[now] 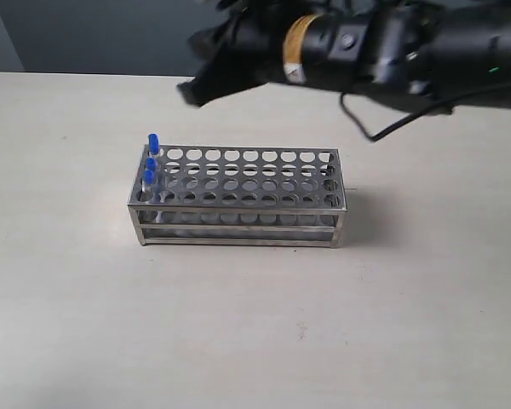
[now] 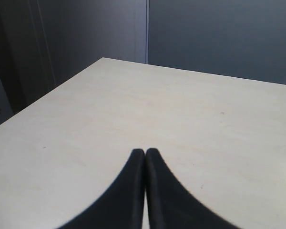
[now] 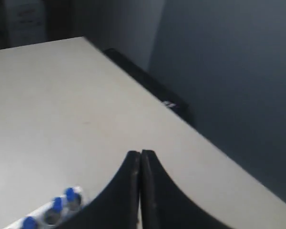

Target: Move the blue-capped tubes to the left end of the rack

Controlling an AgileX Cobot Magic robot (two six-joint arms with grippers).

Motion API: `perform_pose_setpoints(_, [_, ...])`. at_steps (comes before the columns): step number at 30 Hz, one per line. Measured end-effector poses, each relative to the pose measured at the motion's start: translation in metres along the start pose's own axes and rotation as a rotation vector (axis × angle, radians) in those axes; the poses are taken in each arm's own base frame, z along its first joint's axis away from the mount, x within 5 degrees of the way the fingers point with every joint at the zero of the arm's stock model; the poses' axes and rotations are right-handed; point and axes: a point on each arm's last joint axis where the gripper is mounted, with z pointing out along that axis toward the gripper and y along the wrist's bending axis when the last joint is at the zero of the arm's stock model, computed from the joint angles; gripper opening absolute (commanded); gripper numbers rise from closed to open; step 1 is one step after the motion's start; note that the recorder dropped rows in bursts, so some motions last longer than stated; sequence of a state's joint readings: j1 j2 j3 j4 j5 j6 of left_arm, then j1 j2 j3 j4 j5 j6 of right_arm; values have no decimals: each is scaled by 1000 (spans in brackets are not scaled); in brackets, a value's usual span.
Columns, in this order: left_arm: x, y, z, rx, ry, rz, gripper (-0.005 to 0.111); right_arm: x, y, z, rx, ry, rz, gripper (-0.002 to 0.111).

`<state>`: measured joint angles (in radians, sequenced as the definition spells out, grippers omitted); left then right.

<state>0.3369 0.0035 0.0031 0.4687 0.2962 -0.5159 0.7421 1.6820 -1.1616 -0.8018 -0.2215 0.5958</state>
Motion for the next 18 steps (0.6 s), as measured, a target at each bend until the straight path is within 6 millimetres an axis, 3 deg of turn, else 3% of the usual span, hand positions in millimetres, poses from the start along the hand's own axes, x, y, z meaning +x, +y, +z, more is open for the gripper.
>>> perform_pose_setpoints(4, [0,0,0,0,0,0,1,-3,-51,-55,190,-2,61,0])
perform_pose_setpoints(7, [0,0,0,0,0,0,1,11,-72,-97,307,12,140,0])
perform_pose_setpoints(11, [0,0,0,0,0,0,1,37,-75,-142,400,37,213,0])
perform_pose_setpoints(18, [0,0,0,0,0,0,1,84,-58,-171,482,164,429,0])
